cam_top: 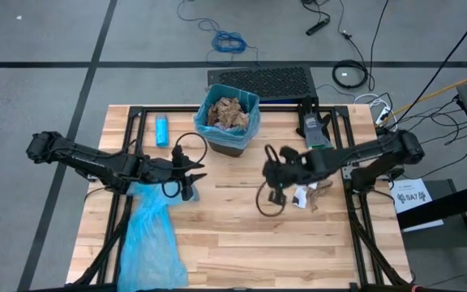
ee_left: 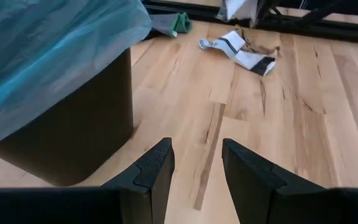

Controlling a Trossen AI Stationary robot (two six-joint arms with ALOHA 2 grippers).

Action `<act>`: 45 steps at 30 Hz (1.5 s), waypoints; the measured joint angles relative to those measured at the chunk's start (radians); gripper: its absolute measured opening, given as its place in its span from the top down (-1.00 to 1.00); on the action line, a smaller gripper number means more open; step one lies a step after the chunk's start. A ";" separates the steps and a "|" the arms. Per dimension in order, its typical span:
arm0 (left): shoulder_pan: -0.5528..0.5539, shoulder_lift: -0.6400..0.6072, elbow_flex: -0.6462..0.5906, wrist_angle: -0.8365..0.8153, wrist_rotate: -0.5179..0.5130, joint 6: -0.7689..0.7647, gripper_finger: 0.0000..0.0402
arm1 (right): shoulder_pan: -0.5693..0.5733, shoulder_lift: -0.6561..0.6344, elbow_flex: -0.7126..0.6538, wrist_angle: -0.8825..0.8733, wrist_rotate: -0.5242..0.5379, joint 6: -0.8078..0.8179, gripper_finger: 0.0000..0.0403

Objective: Place trash/remove bag and relplace
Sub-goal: Put the white paper into the trash bin

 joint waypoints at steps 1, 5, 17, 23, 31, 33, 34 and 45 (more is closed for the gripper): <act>0.000 0.000 0.000 -0.001 -0.001 0.000 0.30 | -0.012 0.000 0.035 0.024 0.013 -0.031 1.00; 0.000 0.000 0.000 -0.003 0.013 0.045 0.30 | -0.074 0.000 0.147 0.165 0.020 -0.180 1.00; 0.000 0.082 0.001 0.068 0.021 0.116 0.30 | -0.373 0.040 0.224 0.587 -0.125 -0.358 1.00; 0.000 0.145 0.001 0.140 0.020 0.173 0.30 | -0.493 0.116 0.224 0.755 -0.254 -0.355 1.00; 0.001 0.166 0.001 0.187 0.017 0.231 0.30 | -0.562 0.257 0.300 0.835 -0.315 -0.356 0.91; 0.001 0.166 0.001 0.190 0.016 0.238 0.30 | -0.568 0.299 0.358 0.776 -0.314 -0.355 0.82; 0.001 0.166 0.001 0.200 0.016 0.242 0.30 | -0.569 0.321 0.386 0.742 -0.314 -0.355 0.76; 0.001 0.166 0.001 0.212 0.013 0.253 0.30 | -0.579 0.408 0.673 0.346 -0.299 -0.366 0.20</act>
